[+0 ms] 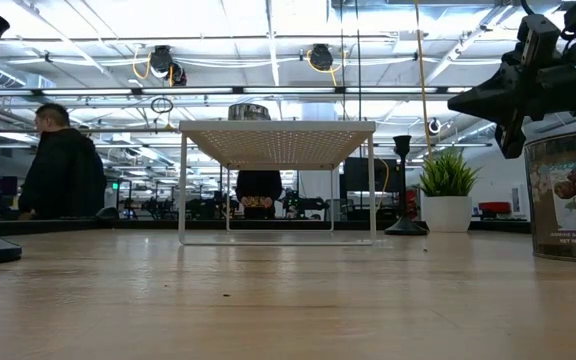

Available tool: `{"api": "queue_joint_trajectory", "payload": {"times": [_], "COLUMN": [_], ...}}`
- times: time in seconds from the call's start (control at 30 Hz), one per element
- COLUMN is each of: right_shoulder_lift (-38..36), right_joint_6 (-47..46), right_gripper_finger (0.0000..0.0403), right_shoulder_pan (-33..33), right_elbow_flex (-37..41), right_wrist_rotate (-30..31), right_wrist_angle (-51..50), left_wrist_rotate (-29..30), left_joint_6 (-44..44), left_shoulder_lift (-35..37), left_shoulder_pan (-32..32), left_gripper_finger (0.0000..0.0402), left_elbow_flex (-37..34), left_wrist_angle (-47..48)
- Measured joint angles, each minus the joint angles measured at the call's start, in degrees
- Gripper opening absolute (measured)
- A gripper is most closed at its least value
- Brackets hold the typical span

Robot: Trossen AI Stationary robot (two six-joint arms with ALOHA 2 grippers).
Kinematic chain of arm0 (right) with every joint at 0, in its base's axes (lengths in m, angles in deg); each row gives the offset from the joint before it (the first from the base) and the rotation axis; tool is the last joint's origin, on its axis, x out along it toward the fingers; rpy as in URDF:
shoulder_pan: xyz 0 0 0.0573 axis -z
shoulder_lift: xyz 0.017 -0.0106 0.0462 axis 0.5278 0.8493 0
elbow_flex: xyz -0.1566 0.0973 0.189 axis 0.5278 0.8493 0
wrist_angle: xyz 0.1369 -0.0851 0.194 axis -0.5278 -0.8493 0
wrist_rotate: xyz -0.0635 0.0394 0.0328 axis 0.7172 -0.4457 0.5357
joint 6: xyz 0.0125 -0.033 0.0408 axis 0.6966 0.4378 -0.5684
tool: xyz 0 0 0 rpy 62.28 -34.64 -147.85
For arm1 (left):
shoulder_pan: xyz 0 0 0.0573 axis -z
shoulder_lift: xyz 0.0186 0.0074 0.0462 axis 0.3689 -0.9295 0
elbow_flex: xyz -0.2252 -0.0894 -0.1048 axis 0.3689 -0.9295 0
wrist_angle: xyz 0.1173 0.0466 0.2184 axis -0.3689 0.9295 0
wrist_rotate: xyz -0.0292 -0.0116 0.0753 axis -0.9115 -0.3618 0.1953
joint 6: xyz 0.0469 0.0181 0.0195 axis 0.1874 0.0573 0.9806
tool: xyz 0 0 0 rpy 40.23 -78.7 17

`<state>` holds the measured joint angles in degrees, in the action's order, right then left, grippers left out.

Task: Pick & Place candle stick holders
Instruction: Put the left silver scented candle on the shelf aligned with the other silver scented candle

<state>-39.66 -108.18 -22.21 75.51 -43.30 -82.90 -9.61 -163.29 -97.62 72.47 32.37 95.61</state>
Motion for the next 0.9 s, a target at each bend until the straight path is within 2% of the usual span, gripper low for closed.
{"api": "queue_joint_trajectory", "payload": {"times": [0.27,0.5,0.9], "right_shoulder_lift": [0.00,0.01,-0.01], "right_joint_6": [0.00,0.00,0.00], "right_gripper_finger": [0.0009,0.0009,0.0009], "right_shoulder_pan": [0.00,0.00,0.00], "right_elbow_flex": [0.00,0.00,0.00], "right_wrist_rotate": [0.00,0.00,0.03], "right_wrist_angle": [0.02,0.00,0.01], "left_wrist_rotate": [0.53,3.53,5.56], "left_joint_6": [-0.01,0.26,0.64], "left_shoulder_lift": [0.00,-0.07,-3.01], "left_shoulder_pan": [0.71,0.71,1.06], "left_gripper_finger": [0.0400,0.0400,0.0400], "left_elbow_flex": [-1.13,-1.15,-1.16], "left_wrist_angle": [-0.21,0.51,1.02]}}
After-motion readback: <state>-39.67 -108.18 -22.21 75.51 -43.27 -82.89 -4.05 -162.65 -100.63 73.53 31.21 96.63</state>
